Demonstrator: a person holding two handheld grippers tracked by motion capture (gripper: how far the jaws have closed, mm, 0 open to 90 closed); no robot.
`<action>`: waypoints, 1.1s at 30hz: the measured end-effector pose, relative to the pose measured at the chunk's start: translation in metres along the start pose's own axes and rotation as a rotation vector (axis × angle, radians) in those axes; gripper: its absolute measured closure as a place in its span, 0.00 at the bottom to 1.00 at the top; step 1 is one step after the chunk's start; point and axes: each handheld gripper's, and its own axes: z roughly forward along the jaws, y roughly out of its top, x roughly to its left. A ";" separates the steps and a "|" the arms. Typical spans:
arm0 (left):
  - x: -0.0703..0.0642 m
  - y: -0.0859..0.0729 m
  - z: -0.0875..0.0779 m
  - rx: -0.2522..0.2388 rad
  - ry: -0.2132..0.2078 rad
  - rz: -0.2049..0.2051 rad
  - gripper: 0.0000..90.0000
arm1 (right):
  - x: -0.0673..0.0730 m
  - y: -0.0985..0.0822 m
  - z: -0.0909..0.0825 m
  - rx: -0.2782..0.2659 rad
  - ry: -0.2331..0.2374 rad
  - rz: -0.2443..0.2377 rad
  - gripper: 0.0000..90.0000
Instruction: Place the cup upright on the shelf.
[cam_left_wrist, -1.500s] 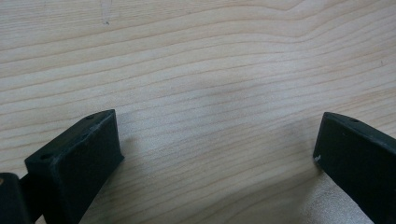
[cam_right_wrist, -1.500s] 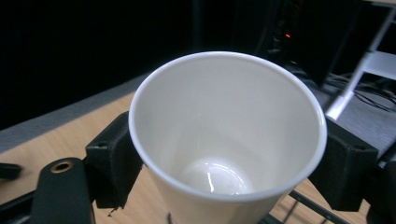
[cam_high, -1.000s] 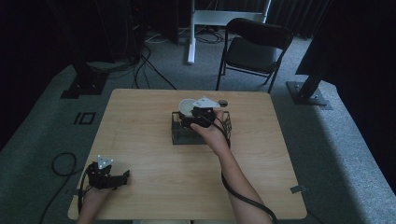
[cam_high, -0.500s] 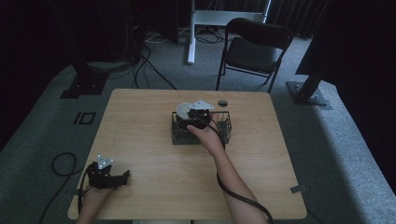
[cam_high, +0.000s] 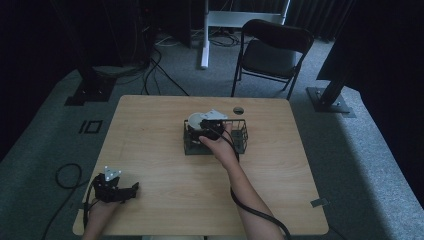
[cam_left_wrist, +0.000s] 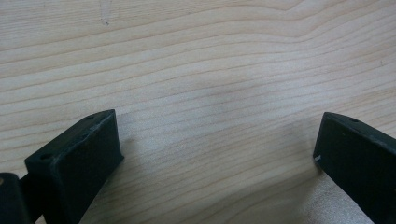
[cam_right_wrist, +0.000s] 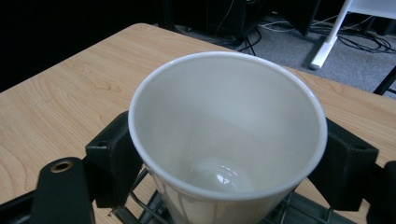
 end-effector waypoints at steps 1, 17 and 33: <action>0.000 0.000 0.000 0.000 0.000 0.000 0.01 | 0.000 0.000 0.000 0.000 0.000 0.003 0.22; 0.000 0.000 0.000 0.000 0.000 0.000 0.01 | -0.003 -0.002 -0.008 0.004 0.023 -0.042 0.14; 0.000 0.000 0.000 0.000 0.000 0.000 0.01 | 0.002 -0.006 -0.033 -0.011 0.054 -0.019 0.14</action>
